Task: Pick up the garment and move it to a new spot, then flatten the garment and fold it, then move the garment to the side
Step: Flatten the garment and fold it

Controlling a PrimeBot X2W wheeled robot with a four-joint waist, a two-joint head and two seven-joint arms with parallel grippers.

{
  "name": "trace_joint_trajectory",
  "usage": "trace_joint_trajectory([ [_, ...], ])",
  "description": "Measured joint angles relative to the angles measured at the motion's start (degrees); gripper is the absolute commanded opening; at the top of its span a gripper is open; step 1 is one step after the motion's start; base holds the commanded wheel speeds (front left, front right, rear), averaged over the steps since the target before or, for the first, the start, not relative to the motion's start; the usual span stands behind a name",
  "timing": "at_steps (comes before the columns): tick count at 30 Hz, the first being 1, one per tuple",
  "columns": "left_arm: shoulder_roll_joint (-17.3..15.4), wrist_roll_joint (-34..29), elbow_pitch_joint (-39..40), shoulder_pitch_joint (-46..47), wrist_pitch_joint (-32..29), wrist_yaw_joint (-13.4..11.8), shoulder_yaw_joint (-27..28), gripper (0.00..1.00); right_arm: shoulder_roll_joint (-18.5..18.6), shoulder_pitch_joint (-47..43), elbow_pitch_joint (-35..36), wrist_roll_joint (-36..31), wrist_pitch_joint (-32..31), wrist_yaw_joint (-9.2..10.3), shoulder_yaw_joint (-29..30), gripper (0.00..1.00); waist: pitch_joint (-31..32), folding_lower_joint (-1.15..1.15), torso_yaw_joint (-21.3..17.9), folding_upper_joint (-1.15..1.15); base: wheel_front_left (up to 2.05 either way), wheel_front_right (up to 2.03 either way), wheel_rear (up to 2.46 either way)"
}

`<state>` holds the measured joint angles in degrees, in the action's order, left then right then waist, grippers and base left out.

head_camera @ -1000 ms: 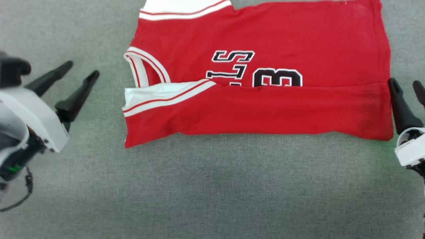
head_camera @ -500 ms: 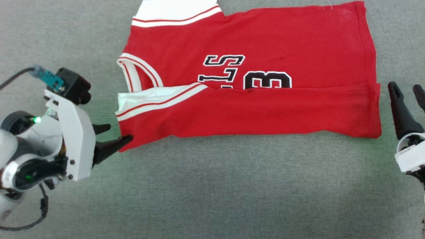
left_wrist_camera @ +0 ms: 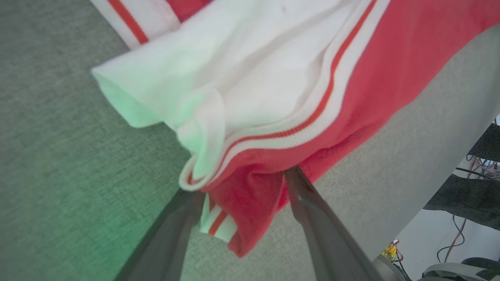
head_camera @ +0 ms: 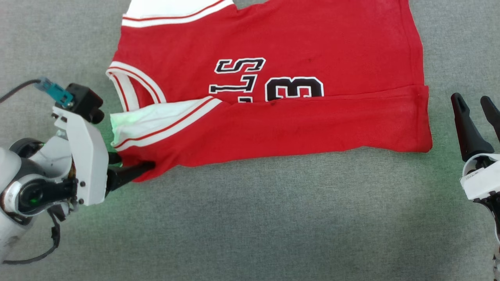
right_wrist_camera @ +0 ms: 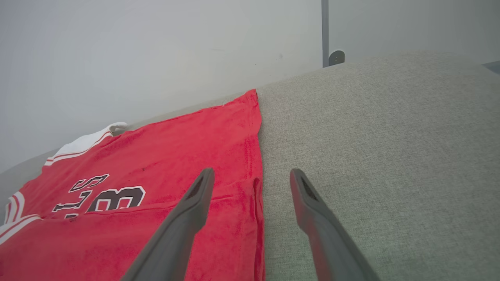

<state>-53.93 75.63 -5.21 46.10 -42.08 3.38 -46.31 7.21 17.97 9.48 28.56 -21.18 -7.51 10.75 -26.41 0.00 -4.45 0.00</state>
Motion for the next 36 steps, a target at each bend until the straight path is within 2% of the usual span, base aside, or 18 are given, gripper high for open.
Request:
trace_joint_trajectory([
  [3,0.9,0.4,-1.1,0.0,0.3,0.3,0.1,1.00,0.3,0.0,0.2,0.0,-0.5,0.00,0.0,1.00,-0.4,0.00,-0.3,0.00,0.00,0.00,0.00],
  [4,1.1,0.6,-1.5,0.1,0.3,0.7,0.1,0.81,0.5,0.0,0.3,0.0,-1.0,0.00,0.0,1.00,-0.5,0.00,-0.3,0.00,0.00,0.00,0.00],
  [6,1.5,0.9,-2.2,0.4,0.3,1.1,0.2,0.00,1.0,0.0,0.4,-0.1,-2.4,0.00,-0.5,1.00,-0.7,0.00,-0.4,0.00,0.00,0.00,0.00],
  [11,2.0,1.1,-3.3,0.5,0.5,2.0,0.0,0.00,5.1,0.0,0.6,-3.1,-9.8,0.00,-4.2,1.00,-0.8,0.00,-0.6,0.00,0.00,0.00,0.00],
  [16,2.6,1.1,-3.5,0.6,1.1,2.7,-0.1,0.00,8.3,0.5,0.0,-3.4,-22.7,0.00,-7.6,1.00,-0.7,0.00,0.0,0.00,0.00,0.00,0.00],
  [20,3.2,1.0,-3.3,1.2,1.3,3.2,-0.4,0.00,8.8,3.9,-0.4,-3.2,-31.1,0.00,-7.1,1.00,-1.1,0.00,0.7,0.00,0.00,0.00,0.00],
  [26,4.6,0.4,-3.1,2.6,2.0,3.7,-0.8,0.00,7.9,7.6,-3.0,-7.0,-38.4,0.00,-5.4,1.00,-2.1,0.00,2.1,0.00,0.00,0.00,0.00],
  [27,4.8,0.4,-3.2,2.8,2.3,3.7,-0.8,0.00,7.8,7.6,-3.3,-7.2,-39.3,0.00,-5.5,0.84,-2.3,0.00,2.3,0.00,0.00,0.00,0.00],
  [28,5.1,0.4,-3.3,2.9,2.4,3.8,-0.9,0.00,7.7,7.6,-3.2,-7.2,-39.9,0.00,-5.5,0.48,-2.4,0.00,2.6,0.00,0.00,0.00,0.00],
  [30,5.6,0.4,-3.6,3.1,2.8,3.9,-1.0,0.00,7.4,7.7,-3.2,-7.4,-40.9,0.03,-5.1,0.00,-2.5,0.00,3.0,0.00,0.00,0.00,0.00],
  [36,5.8,0.5,-4.2,3.2,4.1,4.0,-1.4,0.00,6.6,7.4,-2.7,-7.1,-40.6,-0.01,-4.8,0.00,-2.1,0.00,3.3,0.00,0.00,0.00,0.00],
])
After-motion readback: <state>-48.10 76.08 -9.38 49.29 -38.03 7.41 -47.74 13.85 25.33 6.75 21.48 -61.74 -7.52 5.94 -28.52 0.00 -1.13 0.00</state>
